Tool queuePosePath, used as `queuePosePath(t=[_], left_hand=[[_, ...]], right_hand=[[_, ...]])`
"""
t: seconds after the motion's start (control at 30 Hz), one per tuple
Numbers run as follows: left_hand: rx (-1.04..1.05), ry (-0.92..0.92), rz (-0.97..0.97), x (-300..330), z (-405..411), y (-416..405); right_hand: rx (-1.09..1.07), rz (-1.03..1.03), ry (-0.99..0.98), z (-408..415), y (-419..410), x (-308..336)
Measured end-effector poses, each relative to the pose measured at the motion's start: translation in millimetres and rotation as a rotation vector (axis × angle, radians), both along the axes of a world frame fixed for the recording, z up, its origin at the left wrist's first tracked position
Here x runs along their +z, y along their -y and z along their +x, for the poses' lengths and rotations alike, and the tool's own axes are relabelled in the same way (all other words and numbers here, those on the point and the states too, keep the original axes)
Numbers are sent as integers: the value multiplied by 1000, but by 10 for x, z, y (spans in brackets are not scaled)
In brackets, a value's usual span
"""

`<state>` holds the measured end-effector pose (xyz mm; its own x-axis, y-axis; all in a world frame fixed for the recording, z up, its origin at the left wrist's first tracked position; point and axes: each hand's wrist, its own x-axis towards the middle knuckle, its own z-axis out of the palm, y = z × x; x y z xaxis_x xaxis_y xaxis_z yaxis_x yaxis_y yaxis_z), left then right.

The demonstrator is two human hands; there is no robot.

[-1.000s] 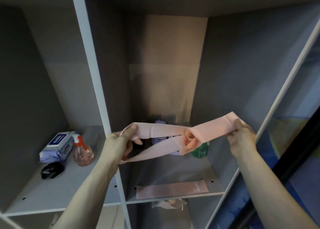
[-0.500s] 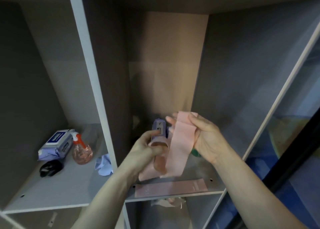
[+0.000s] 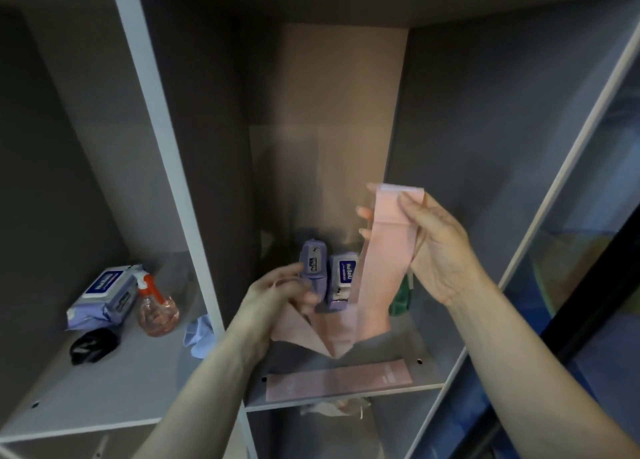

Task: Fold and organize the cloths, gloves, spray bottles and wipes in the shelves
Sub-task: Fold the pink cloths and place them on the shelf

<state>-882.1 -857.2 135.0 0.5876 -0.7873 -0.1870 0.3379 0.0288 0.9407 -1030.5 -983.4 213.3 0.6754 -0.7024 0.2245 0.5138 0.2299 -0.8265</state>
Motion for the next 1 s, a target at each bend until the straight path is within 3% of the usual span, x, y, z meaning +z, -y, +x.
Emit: queuePosePath(t=[0.07,0.27,0.43,0.53,0.7,0.87,0.93,1.0], left_hand=[[-59,-162,-189,151,16,-50],[-138,-31,-312,485,-42,-71],[-80,328,-55,460,-164,-15],[-132,357,-17,428,-219,17],[-1,476,-49,399,-211,32],[32,486,-118,444,-195,-5],[44,483,-129,451,-186,-14],[35,474,-140,451,-184,-12]], right_hand=[[-23,17,-13,-14,41,-79],[31,76,-37,-15,59,-219],[189,60,-84,-21,19,-283],[182,8,-192,7,-18,-333],[195,-76,-230,32,-87,-383],[-122,-257,-477,27,-123,-443],[-263,-394,-479,16,-125,-460],[-233,-554,-461,-23,-115,-446]])
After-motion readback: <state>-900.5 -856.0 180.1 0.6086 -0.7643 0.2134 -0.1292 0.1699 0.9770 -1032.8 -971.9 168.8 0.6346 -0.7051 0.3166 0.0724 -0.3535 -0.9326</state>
